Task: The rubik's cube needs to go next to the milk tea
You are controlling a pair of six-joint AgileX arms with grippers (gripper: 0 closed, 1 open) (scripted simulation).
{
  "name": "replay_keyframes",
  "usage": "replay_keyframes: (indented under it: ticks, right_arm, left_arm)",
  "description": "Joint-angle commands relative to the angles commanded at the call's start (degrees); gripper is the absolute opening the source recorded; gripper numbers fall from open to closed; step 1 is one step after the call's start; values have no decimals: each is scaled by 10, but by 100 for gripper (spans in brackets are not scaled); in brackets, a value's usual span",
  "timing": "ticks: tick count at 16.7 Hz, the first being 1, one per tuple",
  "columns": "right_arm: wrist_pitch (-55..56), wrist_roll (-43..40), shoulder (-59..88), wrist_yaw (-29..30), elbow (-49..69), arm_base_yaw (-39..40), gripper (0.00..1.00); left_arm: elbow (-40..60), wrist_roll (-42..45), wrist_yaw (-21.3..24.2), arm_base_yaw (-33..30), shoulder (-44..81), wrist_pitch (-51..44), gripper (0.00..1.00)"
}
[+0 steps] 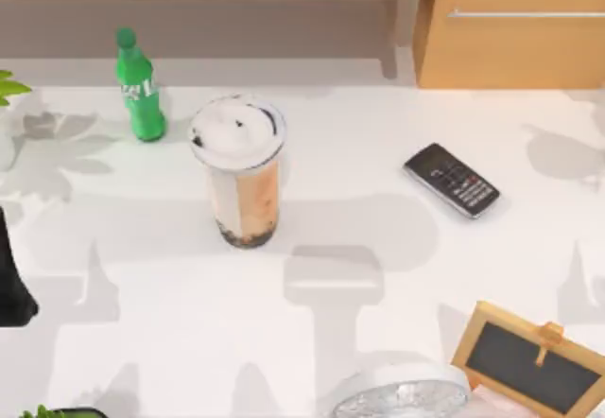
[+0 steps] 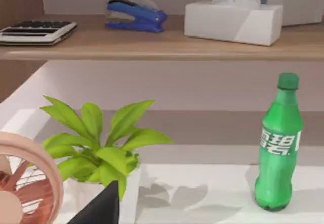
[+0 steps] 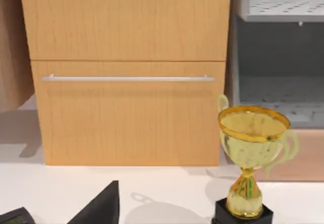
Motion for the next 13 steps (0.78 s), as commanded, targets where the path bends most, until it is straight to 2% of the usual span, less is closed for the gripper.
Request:
replay_keyframes:
  ticks: [4, 7, 10, 13]
  right_arm:
    - [0, 0, 0, 0, 0, 0, 100]
    - [0, 0, 0, 0, 0, 0, 100]
    - [0, 0, 0, 0, 0, 0, 100]
    - [0, 0, 0, 0, 0, 0, 100]
  left_arm:
    - [15, 1, -6, -8, 18, 11, 100]
    - [70, 6, -32, -38, 89, 51, 100]
    - [154, 11, -73, -83, 214, 112, 100]
    - [254, 14, -124, -135, 391, 184, 100]
